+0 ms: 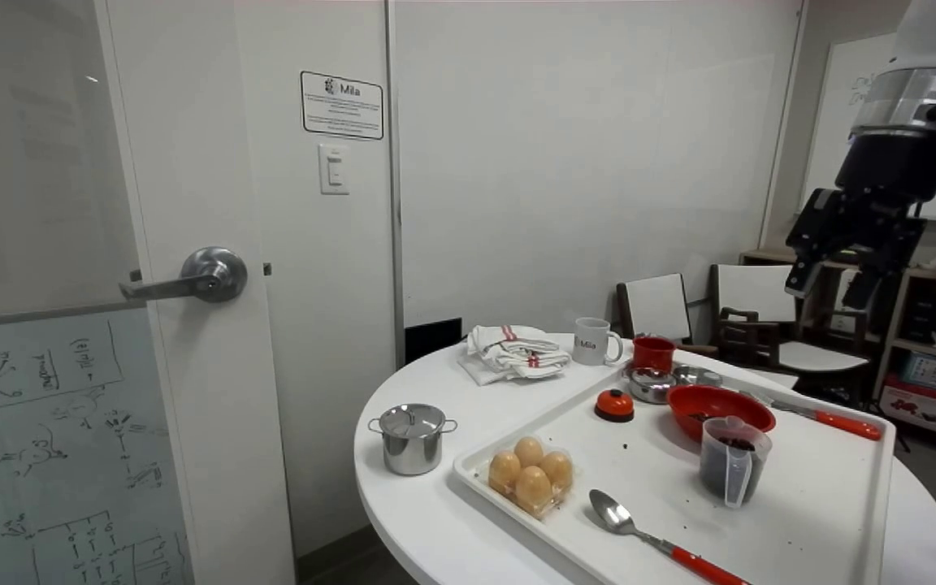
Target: Pour the contents in the clear jug into the red bowl three times
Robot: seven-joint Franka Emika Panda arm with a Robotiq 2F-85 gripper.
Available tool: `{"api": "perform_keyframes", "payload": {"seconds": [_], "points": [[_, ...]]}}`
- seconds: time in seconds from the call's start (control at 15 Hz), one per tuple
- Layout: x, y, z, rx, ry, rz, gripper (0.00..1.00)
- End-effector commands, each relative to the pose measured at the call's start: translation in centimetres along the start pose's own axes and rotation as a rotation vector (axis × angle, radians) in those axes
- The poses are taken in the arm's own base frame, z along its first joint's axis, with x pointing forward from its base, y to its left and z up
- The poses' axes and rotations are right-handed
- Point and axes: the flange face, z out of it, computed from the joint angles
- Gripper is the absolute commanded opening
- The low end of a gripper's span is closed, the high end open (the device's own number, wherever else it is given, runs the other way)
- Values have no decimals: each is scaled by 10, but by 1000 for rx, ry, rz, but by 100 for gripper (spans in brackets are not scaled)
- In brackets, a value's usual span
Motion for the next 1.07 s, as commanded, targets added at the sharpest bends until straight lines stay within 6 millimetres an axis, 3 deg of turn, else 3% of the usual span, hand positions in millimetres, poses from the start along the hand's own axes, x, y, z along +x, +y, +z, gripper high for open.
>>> {"api": "perform_keyframes", "payload": {"seconds": [0.0,0.33,0.67,1.0], "points": [[5,4,3,-27,18,66,100],[17,11,25,-97,77,351,100],[14,9,51,-151,80,618,100],[14,-1,79,-181,62,693,100]]}}
